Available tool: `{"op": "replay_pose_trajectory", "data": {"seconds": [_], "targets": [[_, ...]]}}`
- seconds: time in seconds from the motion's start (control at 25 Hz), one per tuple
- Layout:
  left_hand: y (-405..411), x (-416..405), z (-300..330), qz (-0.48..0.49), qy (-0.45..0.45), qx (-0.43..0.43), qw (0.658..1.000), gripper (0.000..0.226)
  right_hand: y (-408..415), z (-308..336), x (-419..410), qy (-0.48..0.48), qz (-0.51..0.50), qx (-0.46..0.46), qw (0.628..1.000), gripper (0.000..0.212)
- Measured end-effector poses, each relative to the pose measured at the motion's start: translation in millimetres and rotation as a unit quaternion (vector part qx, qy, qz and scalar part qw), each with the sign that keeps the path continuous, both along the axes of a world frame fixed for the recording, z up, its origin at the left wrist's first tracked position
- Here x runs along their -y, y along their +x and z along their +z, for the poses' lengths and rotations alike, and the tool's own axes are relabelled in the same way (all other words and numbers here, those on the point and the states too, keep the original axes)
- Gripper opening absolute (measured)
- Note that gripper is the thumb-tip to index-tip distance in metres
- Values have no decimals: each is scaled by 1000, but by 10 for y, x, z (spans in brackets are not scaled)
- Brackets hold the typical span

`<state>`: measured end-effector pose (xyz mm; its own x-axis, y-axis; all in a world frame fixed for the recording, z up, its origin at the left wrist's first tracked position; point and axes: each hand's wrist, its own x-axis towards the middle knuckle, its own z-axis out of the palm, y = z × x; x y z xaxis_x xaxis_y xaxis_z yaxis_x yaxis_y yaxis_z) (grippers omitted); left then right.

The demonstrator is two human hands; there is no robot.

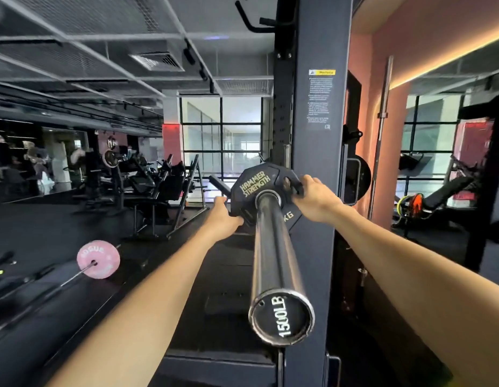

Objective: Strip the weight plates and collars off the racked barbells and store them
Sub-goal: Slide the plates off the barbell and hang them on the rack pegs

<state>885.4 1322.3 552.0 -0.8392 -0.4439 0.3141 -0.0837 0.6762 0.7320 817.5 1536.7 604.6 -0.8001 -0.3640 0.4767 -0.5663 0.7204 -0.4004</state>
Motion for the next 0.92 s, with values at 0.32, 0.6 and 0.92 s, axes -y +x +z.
{"op": "replay_pose_trajectory", "data": {"seconds": [0.32,0.6,0.92], "targets": [[-1012,190,-294,31,41,-87,995,39,-461,68,367,-52,-39,23,998,34],[-239,-238,-179,116,89,-107,983,38,-295,8,177,-25,-59,-8,998,17],[857,-626,-105,165,13,-105,981,32,777,-10,-300,-15,-32,-17,999,32]]}}
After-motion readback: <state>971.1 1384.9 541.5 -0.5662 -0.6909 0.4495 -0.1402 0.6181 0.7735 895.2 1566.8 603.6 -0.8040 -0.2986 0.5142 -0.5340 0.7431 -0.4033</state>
